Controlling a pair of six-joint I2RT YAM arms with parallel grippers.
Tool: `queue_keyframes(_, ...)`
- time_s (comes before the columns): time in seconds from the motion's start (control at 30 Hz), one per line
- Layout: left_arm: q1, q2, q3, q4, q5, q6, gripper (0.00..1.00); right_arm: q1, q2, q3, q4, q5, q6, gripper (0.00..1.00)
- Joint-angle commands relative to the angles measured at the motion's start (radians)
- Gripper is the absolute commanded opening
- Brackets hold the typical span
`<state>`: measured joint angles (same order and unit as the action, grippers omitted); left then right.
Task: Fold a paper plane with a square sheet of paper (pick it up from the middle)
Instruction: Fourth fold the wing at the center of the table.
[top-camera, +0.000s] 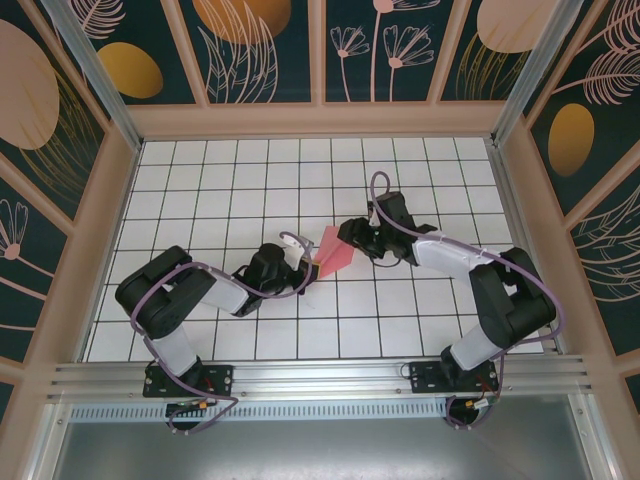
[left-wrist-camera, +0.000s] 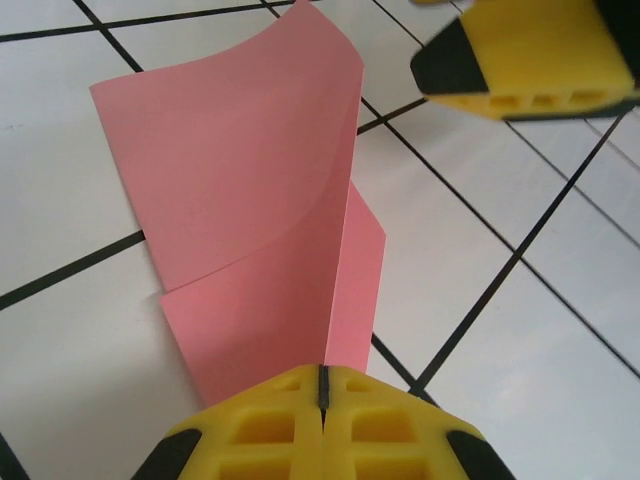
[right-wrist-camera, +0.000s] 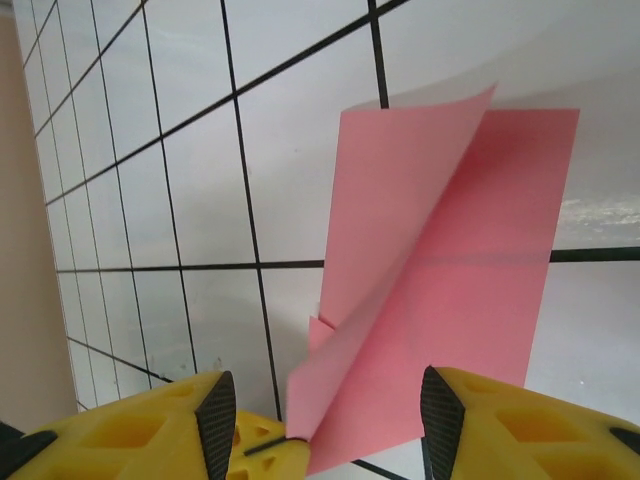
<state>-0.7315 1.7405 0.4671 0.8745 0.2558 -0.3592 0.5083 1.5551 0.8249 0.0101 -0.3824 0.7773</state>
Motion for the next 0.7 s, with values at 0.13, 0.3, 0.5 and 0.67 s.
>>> queue_keyframes(0.13, 0.013, -0.021, -0.037, 0.104, 0.019, -0.269, 0.02, 0.01, 0.001, -0.062, 0.115, -0.058, -0.035, 0.54)
queue_keyframes(0.3, 0.02, -0.019, -0.05, 0.122, 0.011, -0.348, 0.03, 0.019, 0.059, -0.038, 0.118, -0.082, -0.056, 0.49)
queue_keyframes(0.5, 0.025, -0.019, -0.041, 0.104, 0.016, -0.404, 0.02, 0.033, 0.127, 0.009, 0.127, -0.107, -0.062, 0.45)
queue_keyframes(0.67, 0.027, -0.009, -0.037, 0.08, 0.005, -0.441, 0.02, 0.033, 0.177, 0.042, 0.115, -0.108, -0.064, 0.44)
